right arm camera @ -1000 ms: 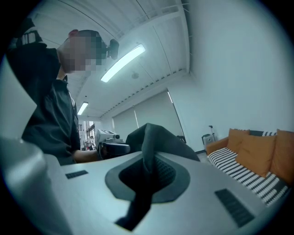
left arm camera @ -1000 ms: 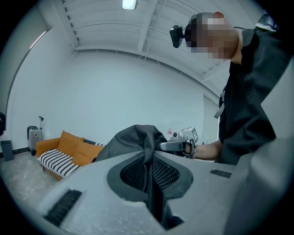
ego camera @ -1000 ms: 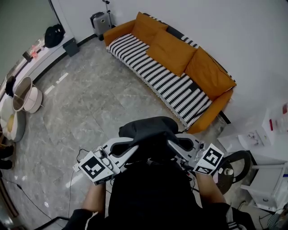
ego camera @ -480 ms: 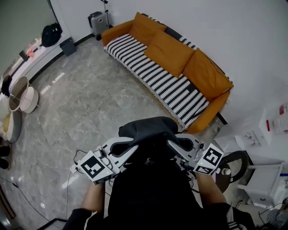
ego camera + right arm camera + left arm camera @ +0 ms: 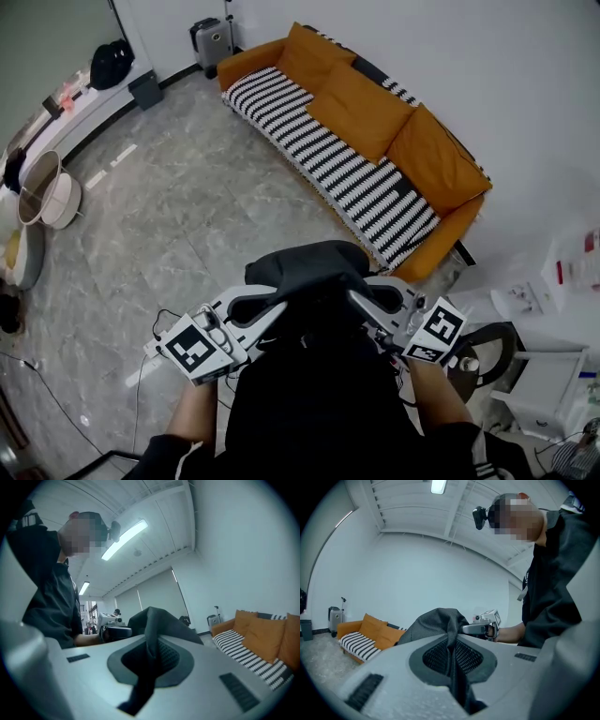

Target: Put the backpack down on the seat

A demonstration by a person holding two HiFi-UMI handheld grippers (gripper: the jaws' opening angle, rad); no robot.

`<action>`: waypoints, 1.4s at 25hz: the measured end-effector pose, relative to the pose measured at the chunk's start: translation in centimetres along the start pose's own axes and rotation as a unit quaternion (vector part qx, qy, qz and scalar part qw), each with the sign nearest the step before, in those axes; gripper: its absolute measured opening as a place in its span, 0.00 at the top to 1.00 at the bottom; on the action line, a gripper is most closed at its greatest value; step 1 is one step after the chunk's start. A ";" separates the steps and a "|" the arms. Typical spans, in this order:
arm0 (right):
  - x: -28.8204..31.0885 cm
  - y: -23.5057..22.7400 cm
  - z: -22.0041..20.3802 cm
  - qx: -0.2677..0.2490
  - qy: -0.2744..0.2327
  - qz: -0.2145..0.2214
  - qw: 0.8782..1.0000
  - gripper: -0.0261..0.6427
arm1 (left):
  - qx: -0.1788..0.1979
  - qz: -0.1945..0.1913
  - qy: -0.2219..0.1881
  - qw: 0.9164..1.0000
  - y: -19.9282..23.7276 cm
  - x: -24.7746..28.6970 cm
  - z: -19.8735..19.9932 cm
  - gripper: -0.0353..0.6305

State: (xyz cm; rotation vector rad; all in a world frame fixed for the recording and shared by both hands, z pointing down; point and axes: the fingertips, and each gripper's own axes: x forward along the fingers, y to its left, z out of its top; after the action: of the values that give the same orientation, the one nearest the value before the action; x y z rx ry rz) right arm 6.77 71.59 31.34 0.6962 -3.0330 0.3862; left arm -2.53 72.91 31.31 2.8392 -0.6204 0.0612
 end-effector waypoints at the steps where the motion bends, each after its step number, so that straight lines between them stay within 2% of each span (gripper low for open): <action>1: 0.2 -0.3 0.1 0.000 0.000 0.002 1.000 0.92 | 0.000 0.002 0.000 1.000 0.3 0.1 0.1 0.89; 9: 1.0 -3.6 0.3 0.011 -0.008 0.016 1.000 0.92 | 0.002 0.016 0.011 1.000 3.1 2.0 0.6 0.89; 20: 3.8 -11.1 2.2 0.019 -0.022 0.049 0.998 0.92 | -0.009 0.030 0.033 0.999 9.7 6.2 2.3 0.89; 35: 8.7 -20.1 6.6 0.010 -0.025 0.112 0.993 0.92 | -0.014 0.088 0.024 0.996 19.0 10.1 6.4 0.89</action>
State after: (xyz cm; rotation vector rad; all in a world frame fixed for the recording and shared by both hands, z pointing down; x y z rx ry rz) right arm 7.87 48.75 30.22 0.3713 -3.1693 0.4066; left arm -1.33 50.58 30.14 2.7398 -0.8525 0.1501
